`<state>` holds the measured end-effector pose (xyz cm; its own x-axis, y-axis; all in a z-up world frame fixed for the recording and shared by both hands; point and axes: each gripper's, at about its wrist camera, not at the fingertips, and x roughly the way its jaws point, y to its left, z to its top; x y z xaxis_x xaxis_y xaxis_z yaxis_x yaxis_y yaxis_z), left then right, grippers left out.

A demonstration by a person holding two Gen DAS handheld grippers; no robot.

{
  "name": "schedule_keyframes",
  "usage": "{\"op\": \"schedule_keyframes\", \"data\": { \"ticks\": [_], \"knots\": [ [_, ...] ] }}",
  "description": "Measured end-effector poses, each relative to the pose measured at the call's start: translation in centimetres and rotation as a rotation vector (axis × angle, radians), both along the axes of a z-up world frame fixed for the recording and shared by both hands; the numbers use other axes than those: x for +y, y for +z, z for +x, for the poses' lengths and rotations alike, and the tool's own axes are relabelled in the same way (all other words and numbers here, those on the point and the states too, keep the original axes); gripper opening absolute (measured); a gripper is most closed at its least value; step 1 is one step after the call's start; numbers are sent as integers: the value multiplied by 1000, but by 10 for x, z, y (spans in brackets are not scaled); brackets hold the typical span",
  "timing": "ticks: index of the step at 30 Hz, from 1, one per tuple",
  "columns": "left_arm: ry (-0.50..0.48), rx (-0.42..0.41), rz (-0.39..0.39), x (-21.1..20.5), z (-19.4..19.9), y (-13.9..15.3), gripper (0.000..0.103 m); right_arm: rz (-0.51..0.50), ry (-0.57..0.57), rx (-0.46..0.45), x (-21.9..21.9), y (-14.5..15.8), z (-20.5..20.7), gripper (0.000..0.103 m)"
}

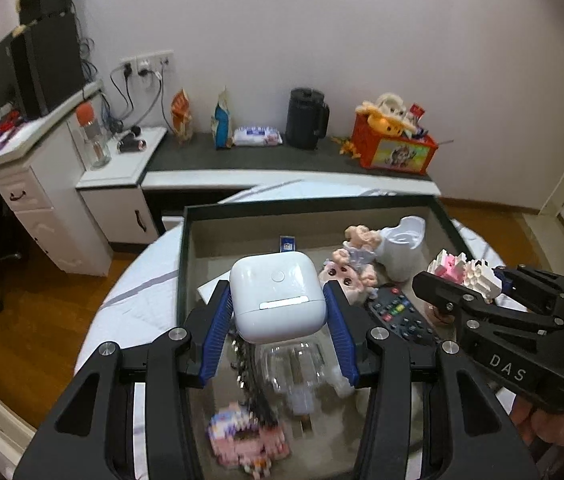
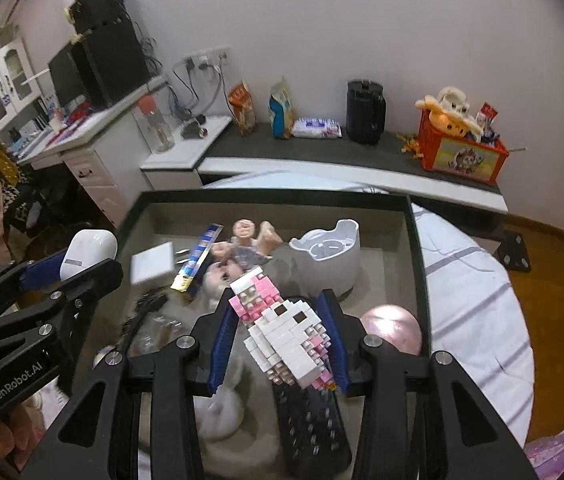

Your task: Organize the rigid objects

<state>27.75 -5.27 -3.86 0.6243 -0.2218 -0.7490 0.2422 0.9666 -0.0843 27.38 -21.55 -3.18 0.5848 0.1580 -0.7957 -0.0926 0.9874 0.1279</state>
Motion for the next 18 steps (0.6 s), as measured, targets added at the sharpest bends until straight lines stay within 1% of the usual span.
{"op": "schedule_keyframes", "data": {
  "ticks": [5, 10, 11, 12, 13, 14, 16, 17, 18],
  "knots": [
    [-8, 57, 10, -9, 20, -22, 47, -8, -11, 44, -4, -17, 17, 42],
    [-10, 89, 32, -15, 25, -29, 49, -35, -19, 61, -4, -23, 23, 42],
    [-1, 87, 44, -15, 25, -29, 56, -40, -15, 65, -4, -24, 24, 42],
    [7, 81, 50, -15, 25, -27, 63, -43, -8, 64, -3, -24, 23, 46],
    [14, 72, 49, -15, 24, -24, 75, -47, -9, 60, -3, -23, 22, 50],
    [28, 54, 50, -12, 21, -20, 82, -50, -13, 57, -2, -22, 21, 62],
    [44, 32, 54, -8, 16, -12, 87, -57, -23, 46, -3, -18, 17, 70],
    [50, 22, 52, -5, 13, -6, 92, -58, -26, 43, -4, -17, 17, 79],
    [52, 13, 47, -3, 10, -2, 96, -63, -34, 39, -5, -15, 15, 84]
  ]
}}
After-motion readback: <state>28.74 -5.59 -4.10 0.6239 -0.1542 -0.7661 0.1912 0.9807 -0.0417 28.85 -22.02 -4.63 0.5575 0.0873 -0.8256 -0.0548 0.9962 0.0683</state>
